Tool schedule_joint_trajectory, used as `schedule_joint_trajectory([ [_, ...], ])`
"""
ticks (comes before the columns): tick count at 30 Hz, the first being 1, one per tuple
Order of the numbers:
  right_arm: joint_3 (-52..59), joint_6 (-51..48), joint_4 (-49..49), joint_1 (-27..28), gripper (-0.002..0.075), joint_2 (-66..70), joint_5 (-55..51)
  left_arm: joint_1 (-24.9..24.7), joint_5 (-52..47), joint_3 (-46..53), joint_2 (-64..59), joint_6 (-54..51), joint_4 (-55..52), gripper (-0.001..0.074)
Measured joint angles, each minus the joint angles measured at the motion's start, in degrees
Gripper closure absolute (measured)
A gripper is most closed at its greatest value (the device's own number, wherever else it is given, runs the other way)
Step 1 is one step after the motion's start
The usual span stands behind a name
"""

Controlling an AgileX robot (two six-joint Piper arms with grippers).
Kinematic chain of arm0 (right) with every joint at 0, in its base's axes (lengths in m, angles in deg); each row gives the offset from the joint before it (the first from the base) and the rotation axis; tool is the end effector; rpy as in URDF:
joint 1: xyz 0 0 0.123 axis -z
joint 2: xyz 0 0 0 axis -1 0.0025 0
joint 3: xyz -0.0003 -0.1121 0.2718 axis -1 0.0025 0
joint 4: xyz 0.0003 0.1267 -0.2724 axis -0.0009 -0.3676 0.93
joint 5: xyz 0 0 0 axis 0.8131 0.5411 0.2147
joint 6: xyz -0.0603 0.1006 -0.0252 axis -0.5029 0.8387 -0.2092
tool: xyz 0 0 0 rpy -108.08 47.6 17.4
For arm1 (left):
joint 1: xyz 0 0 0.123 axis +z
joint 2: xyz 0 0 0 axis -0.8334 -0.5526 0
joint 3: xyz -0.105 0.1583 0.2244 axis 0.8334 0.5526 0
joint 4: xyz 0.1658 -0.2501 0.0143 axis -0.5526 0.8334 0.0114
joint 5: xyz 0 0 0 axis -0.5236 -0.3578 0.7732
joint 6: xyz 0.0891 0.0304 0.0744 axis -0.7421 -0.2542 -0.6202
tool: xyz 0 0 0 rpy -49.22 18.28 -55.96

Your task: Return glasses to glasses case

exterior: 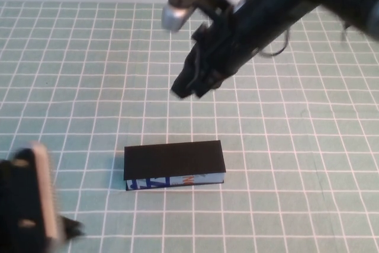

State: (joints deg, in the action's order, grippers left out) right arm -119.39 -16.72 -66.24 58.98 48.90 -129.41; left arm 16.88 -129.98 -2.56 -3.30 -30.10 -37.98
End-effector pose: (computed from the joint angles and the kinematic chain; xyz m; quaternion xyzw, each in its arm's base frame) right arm 0.3787 0.2930 0.3193 -0.5486 0.7721 0.2347 0.2186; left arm 0.1385 -0.1411 0.2755 0.5982 0.7272 -0.0912 0.3240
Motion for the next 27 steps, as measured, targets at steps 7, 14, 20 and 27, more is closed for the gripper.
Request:
schedule_joint_trajectory([
  [7,0.0,20.9,23.3,0.0,0.0737,-15.1,4.4,0.0,-3.3,-3.6,16.6,31.2,-33.2,0.0734],
  [14,3.2,29.3,29.2,0.1,0.0737,-31.7,10.8,0.0,-0.6,-3.8,32.1,45.3,-35.5,0.0734],
  [20,18.8,38.4,34.1,0.1,0.0737,-47.7,22.3,0.0,-2.0,-3.8,35.9,49.8,-33.2,0.0734],
  [27,46.8,43.4,38.7,0.1,0.0737,-67.6,32.0,0.0,-4.4,-3.8,35.9,53.6,-33.0,0.0734],
])
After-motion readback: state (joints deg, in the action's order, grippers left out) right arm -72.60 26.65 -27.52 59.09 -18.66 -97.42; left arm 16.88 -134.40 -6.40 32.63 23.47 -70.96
